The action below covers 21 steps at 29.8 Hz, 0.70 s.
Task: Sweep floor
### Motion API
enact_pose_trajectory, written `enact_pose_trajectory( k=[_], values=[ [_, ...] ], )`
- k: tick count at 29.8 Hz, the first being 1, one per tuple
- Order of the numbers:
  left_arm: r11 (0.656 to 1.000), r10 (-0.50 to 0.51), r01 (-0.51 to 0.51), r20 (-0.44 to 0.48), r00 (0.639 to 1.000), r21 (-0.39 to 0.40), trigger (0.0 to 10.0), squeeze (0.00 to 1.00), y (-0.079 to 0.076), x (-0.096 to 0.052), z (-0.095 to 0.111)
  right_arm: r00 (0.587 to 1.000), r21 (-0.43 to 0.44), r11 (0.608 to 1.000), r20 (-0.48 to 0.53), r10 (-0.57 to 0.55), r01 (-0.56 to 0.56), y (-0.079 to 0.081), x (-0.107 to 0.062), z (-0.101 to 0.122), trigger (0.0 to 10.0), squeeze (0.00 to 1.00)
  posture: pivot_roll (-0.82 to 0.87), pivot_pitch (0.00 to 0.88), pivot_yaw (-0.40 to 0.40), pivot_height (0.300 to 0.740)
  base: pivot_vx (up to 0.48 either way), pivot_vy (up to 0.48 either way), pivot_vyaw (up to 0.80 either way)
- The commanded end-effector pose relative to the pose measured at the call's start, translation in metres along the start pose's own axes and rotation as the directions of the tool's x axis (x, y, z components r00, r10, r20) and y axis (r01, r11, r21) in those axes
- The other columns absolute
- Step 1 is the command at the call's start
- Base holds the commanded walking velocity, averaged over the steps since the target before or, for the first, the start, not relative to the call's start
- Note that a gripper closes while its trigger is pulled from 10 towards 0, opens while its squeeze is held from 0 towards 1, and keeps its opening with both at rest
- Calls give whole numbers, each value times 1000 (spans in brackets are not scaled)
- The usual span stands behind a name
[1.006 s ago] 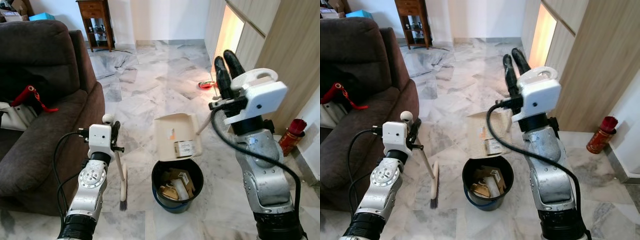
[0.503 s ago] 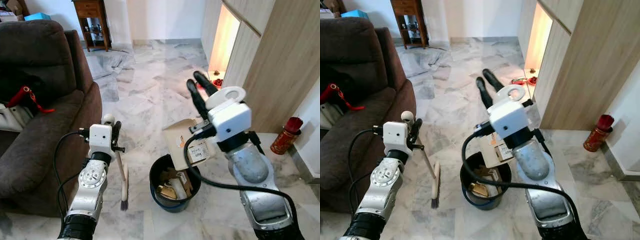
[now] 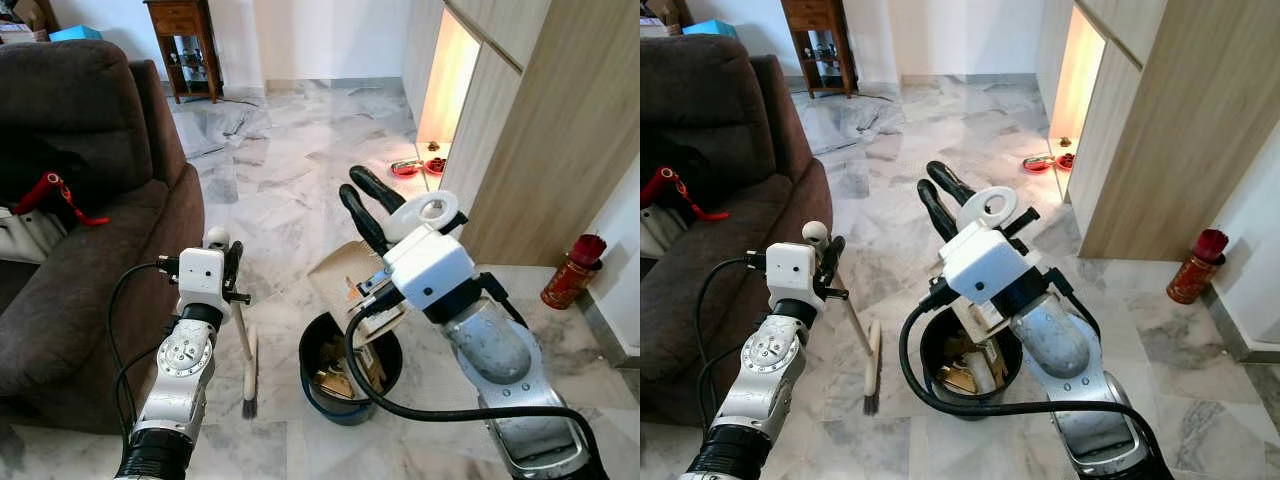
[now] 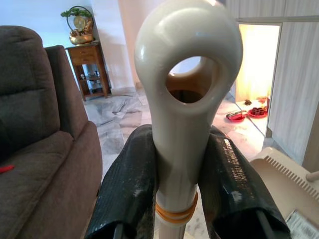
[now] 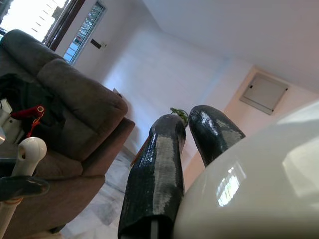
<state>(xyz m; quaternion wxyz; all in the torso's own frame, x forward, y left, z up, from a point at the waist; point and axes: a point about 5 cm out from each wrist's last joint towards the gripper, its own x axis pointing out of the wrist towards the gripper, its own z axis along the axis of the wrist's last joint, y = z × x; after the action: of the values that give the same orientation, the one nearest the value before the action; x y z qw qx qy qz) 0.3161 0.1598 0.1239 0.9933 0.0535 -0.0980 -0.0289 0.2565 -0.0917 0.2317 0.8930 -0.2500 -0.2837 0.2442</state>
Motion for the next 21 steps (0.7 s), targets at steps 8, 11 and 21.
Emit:
enact_pose_trajectory(
  k=[8, 11, 21],
  values=[
    [1000, -2, 2, 78, 997, -1, 10000, 0, 0, 8, 16, 997, -75, 997, 73, -15, 20, -7, 0, 19, 10000, 0, -102, 0, 26, 740, 0, 0, 0],
    [1000, -1, 1, 78, 997, -2, 10000, 0, 0, 8, 15, 998, -78, 996, 63, -32, 37, -9, 0, 16, 10000, 0, -102, 0, 25, 740, 0, 0, 0],
    [1000, -4, 4, 76, 997, -3, 10000, 0, 0, 8, 15, 942, -100, 940, -47, -332, 327, -50, -9, -10, 10000, 0, -104, 0, 29, 740, 0, 0, 0]
  ],
)
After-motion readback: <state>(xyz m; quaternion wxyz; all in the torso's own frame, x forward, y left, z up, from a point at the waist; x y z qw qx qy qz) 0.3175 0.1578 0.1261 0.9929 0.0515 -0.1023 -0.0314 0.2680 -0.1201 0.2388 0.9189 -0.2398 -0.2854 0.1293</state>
